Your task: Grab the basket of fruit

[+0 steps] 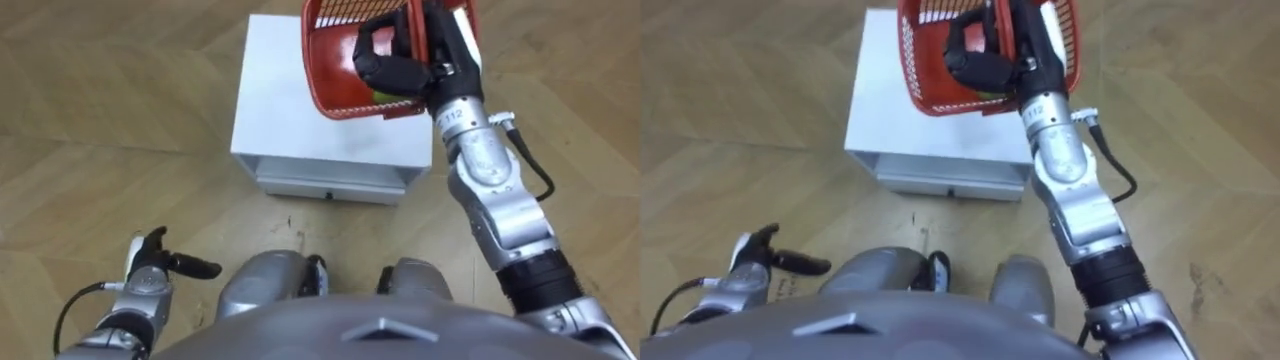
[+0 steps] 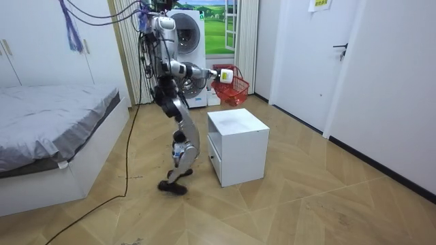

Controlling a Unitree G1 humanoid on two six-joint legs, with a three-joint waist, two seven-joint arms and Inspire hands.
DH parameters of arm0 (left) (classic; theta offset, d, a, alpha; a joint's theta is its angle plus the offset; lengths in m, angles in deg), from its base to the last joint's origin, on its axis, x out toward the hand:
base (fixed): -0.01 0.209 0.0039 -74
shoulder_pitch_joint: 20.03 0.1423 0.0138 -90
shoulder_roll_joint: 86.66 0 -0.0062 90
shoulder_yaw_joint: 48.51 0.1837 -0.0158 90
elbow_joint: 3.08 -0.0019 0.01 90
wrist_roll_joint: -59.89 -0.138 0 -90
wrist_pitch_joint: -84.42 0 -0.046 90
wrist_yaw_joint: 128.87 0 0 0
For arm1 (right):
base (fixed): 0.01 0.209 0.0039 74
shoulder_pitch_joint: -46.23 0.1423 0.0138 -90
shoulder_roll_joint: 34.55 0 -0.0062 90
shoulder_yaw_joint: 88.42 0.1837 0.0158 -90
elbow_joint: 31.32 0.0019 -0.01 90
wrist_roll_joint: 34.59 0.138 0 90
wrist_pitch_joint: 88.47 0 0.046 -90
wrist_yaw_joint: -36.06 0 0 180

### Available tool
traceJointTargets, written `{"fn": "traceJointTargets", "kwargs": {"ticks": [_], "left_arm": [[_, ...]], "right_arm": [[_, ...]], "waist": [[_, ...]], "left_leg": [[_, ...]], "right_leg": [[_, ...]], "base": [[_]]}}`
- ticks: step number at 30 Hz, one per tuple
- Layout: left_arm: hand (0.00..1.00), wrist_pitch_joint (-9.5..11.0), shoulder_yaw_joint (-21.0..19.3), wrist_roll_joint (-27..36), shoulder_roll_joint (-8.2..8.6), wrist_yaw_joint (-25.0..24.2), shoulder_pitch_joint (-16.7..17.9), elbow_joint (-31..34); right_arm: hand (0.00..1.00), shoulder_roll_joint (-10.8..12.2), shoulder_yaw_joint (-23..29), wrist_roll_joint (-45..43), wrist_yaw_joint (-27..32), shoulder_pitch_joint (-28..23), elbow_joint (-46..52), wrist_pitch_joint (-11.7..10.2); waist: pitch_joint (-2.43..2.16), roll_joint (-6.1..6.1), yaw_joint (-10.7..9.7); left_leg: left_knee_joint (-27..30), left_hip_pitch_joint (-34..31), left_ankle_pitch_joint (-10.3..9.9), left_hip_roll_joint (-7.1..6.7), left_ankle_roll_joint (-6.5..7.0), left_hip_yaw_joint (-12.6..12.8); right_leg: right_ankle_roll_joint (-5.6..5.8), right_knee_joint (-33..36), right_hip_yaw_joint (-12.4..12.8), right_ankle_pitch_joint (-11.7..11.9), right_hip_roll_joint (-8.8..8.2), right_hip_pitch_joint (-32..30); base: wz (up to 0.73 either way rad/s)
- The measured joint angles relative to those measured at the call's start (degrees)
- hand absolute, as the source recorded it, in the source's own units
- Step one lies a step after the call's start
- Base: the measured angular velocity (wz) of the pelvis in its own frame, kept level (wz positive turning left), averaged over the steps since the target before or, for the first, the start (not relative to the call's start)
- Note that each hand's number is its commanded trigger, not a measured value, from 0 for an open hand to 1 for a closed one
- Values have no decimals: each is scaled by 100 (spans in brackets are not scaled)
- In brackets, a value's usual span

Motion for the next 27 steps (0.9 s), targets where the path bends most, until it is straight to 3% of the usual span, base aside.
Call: {"fn": "traceJointTargets", "kwargs": {"ticks": [1,2,4,5,8,12,19,27], "left_arm": [[0,29,50,-3,51,-39,-9,-40],[0,50,50,-4,101,-45,-17,-99],[0,45,47,-3,137,-42,49,-91],[0,50,28,1,131,-38,126,-28],[0,45,-35,-100,124,-41,412,-25],[0,-70,-151,-138,125,-60,601,-28],[0,-73,-229,-127,172,-168,487,-46],[0,-44,-334,-129,171,-256,493,-38]], "right_arm": [[100,-11,-38,-43,-1,-4,-1,1],[100,-24,-47,-107,11,6,-2,1],[100,-94,-109,-117,12,28,1,2],[100,-151,-174,-71,-2,62,2,2],[100,-234,-207,174,-1,135,5,1],[100,-240,-217,366,-1,137,-61,1],[100,-240,-442,408,-57,124,-465,10],[100,-233,-413,386,205,128,-534,1]], "waist": [[-9,-11,-4],[-25,-35,25],[-47,-7,47],[-65,7,101],[-71,5,339],[-84,-31,373],[-57,-133,410],[-53,-117,347]], "left_leg": [[-142,151,0,-6,0,1],[-278,266,-7,-18,-8,41],[-416,422,-49,19,-55,39],[-542,505,-56,107,-85,108],[-724,668,-16,269,-160,237],[-957,824,-4,387,-206,355],[-1156,810,13,461,-240,360],[-1199,718,13,463,-240,355]], "right_leg": [[0,-986,28,30,86,49],[-79,-1905,45,171,176,158],[-208,-2400,3,581,246,338],[-239,-2563,-86,597,287,447],[-319,-2955,-163,645,439,717],[-364,-3293,-291,672,547,934],[-405,-3703,-297,805,667,1018],[-368,-3911,-385,908,675,1027]], "base": [[56],[60],[60],[36],[-1],[8],[-3],[3]]}}
